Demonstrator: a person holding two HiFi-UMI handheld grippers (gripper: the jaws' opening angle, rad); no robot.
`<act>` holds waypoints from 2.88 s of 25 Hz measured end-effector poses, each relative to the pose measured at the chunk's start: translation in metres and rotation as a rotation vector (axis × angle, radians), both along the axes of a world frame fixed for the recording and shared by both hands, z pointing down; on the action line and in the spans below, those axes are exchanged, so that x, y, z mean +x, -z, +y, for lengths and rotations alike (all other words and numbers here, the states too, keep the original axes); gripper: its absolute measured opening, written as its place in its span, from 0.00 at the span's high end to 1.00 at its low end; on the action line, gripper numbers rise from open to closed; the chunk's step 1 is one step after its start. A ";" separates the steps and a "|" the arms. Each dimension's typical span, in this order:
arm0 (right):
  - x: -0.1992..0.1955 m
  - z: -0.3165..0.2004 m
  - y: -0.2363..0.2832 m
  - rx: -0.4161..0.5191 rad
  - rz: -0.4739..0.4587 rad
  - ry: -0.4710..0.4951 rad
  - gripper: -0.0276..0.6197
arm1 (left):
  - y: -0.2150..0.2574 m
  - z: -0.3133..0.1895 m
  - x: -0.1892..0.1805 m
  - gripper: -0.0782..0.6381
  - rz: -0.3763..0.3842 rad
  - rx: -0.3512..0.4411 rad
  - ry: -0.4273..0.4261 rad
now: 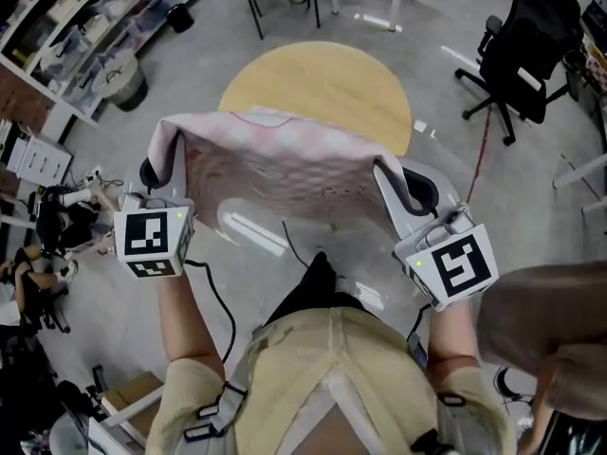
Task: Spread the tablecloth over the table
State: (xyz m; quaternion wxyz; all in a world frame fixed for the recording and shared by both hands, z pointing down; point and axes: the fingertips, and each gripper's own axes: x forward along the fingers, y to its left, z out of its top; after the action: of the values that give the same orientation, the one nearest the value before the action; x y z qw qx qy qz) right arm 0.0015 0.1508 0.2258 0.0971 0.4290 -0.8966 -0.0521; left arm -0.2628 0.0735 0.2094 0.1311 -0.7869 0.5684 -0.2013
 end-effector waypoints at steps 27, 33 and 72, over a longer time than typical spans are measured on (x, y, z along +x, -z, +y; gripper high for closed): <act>0.037 -0.215 0.031 0.062 0.090 -0.107 0.90 | 0.015 -0.235 0.055 0.86 -0.068 -0.058 -0.237; 0.064 -0.268 0.024 0.057 0.066 -0.063 0.90 | 0.016 -0.286 0.082 0.86 -0.112 -0.087 -0.218; 0.200 -0.510 -0.190 -0.193 0.071 -0.052 0.88 | -0.220 -0.544 0.226 0.84 -0.255 -0.551 -0.369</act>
State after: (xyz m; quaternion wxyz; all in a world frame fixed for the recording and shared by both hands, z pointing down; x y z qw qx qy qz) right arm 0.2019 -0.3596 0.4158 0.1711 0.4384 -0.8821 0.0218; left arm -0.0372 -0.4709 0.4294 0.0180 -0.8506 0.3201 -0.4167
